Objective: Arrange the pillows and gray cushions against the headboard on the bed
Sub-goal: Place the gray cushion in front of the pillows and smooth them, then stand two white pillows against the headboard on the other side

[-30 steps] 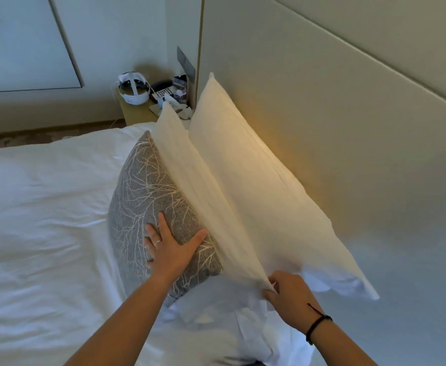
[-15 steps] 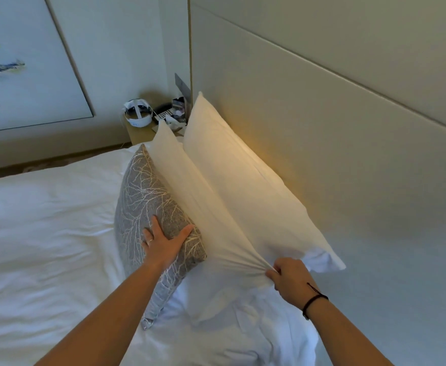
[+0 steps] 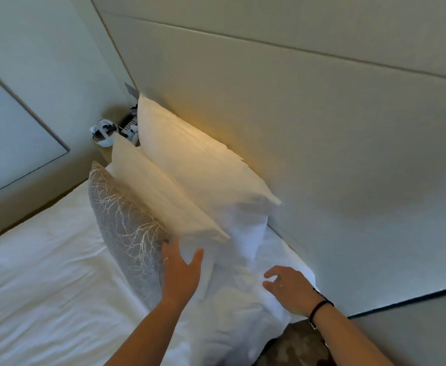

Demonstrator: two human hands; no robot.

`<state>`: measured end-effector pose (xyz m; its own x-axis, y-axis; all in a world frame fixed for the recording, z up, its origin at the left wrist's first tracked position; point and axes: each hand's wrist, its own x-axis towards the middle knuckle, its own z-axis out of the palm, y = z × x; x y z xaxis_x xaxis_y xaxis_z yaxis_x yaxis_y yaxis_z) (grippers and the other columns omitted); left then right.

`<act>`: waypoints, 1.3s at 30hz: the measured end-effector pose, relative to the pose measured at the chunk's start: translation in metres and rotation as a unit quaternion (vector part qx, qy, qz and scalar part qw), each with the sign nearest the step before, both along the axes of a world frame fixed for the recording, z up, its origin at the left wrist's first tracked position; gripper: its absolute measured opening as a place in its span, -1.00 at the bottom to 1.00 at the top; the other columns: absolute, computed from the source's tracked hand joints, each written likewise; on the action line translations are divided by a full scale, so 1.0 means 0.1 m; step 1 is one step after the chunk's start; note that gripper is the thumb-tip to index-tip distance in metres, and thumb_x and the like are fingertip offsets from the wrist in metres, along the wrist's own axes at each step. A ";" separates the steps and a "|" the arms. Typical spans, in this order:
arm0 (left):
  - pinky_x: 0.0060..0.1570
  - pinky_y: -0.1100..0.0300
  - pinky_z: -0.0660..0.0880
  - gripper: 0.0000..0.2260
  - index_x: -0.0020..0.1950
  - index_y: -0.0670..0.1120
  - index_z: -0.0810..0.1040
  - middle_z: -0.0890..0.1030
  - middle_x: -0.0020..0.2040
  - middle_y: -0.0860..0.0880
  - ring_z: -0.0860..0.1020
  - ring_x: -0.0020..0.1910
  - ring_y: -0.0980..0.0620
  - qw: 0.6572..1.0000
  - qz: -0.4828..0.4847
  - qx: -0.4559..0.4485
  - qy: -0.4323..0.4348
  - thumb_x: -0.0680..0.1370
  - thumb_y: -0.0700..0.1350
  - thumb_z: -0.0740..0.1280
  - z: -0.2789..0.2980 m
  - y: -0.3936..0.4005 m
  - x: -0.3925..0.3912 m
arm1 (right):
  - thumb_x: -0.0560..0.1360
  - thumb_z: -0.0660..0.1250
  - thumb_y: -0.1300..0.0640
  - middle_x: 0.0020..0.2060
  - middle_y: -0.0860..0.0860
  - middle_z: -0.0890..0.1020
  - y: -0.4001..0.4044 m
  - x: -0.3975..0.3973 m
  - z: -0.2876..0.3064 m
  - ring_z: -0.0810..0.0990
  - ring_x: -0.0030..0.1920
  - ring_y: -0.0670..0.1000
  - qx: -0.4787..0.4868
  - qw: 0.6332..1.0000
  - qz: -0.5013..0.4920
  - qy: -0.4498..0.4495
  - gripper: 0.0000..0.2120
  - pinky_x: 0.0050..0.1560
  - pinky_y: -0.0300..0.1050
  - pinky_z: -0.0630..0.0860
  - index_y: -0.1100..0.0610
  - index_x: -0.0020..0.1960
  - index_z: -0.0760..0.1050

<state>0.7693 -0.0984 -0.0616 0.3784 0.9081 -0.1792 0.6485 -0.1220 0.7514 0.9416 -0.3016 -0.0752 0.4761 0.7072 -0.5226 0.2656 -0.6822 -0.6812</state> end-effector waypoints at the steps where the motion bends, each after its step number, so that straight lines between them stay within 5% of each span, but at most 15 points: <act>1: 0.45 -0.06 0.23 -0.32 0.56 0.11 0.14 0.16 0.57 0.04 0.13 0.54 0.01 0.999 -0.037 0.000 -0.001 0.52 0.18 0.36 -0.01 -0.16 0.09 | 0.55 0.30 -0.06 -0.08 -0.10 0.58 -0.22 -0.01 -0.07 0.57 -0.09 -0.10 -0.011 0.999 -0.030 0.014 -0.80 -0.07 -0.29 0.46 -0.07 0.14 0.53; 6: 0.06 0.31 0.50 -0.67 0.27 0.16 0.46 0.56 0.20 0.16 0.57 0.07 0.17 0.973 -0.224 -0.040 0.039 0.52 0.08 0.40 -0.14 -0.80 0.51 | 0.57 0.28 -0.02 0.01 -0.09 0.60 -1.32 -0.11 -0.24 0.54 -0.07 -0.09 -0.046 0.984 -0.170 0.024 -0.80 0.03 -0.22 0.46 0.01 0.14 0.55; 10: -0.10 0.34 0.48 -0.95 0.00 0.19 0.54 0.64 -0.08 0.16 0.60 -0.13 0.26 0.910 -0.398 -0.037 0.112 0.55 0.05 0.35 -0.28 -1.13 0.85 | 0.55 0.29 0.00 -0.14 -0.14 0.60 -2.10 -0.30 -0.16 0.58 -0.14 -0.08 -0.064 0.941 -0.333 -0.004 -0.90 -0.12 -0.19 0.44 -0.06 0.02 0.56; 14: -0.17 0.37 0.40 -0.90 -0.02 0.10 0.58 0.63 -0.04 0.17 0.57 -0.06 0.19 0.811 -0.562 -0.041 0.154 0.58 0.06 0.29 -0.51 -1.61 1.16 | 0.57 0.28 -0.03 -0.25 -0.21 0.57 -2.79 -0.89 -0.06 0.55 -0.20 -0.17 -0.096 0.857 -0.505 -0.032 -0.87 -0.23 -0.28 0.39 -0.10 0.09 0.53; 18: -0.20 0.40 0.39 -0.90 -0.10 0.15 0.54 0.58 -0.11 0.19 0.51 -0.12 0.25 0.696 -0.697 -0.054 0.164 0.59 0.04 0.29 -0.73 -2.31 1.31 | 0.56 0.28 -0.03 -0.14 -0.23 0.57 -3.25 -1.95 0.01 0.55 -0.14 -0.17 -0.143 0.726 -0.671 -0.055 -0.90 -0.17 -0.24 0.44 -0.15 0.07 0.51; 23: -0.24 0.30 0.44 -0.84 -0.14 0.15 0.61 0.66 -0.20 0.19 0.60 -0.15 0.21 0.594 -0.782 -0.101 0.162 0.56 0.12 0.28 -0.82 -3.18 1.01 | 0.55 0.34 0.04 -0.12 -0.12 0.60 -3.33 -3.34 0.10 0.58 -0.13 -0.12 -0.173 0.581 -0.795 -0.015 -0.93 -0.06 -0.08 0.57 -0.13 -0.01 0.52; 27: -0.22 0.24 0.46 -0.85 -0.15 0.17 0.62 0.66 -0.25 0.22 0.61 -0.18 0.19 0.527 -0.829 -0.108 0.152 0.52 0.15 0.29 -0.70 -3.71 0.45 | 0.53 0.35 0.06 -0.27 -0.10 0.63 -3.23 -4.14 0.12 0.59 -0.21 -0.13 -0.156 0.508 -0.847 -0.007 -0.92 -0.18 -0.19 0.48 -0.08 0.00 0.57; 32: -0.22 0.23 0.46 -0.83 -0.18 0.18 0.59 0.63 -0.22 0.23 0.56 -0.16 0.27 0.455 -0.882 -0.028 0.116 0.51 0.18 0.26 -0.44 -4.28 -0.36 | 0.57 0.26 0.09 -0.36 0.00 0.66 -3.20 -4.86 0.05 0.61 -0.34 -0.20 -0.111 0.457 -0.882 -0.009 -0.88 -0.37 -0.38 0.42 -0.09 0.01 0.55; 39: -0.24 0.30 0.42 -0.82 -0.19 0.13 0.58 0.63 -0.22 0.20 0.55 -0.15 0.26 0.391 -0.918 0.000 0.068 0.57 0.11 0.27 -0.11 -5.12 -1.69 | 0.55 0.29 0.04 -0.27 -0.02 0.64 -3.65 -6.08 -0.04 0.63 -0.23 -0.04 -0.057 0.398 -0.914 -0.043 -0.92 -0.20 -0.10 0.56 -0.15 -0.04 0.51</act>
<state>0.6006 -0.6105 -0.0726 0.3797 -0.8715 -0.3102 -0.4974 -0.4751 0.7259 0.3335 -0.6667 -0.0793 0.1603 -0.8893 -0.4283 -0.7279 0.1865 -0.6598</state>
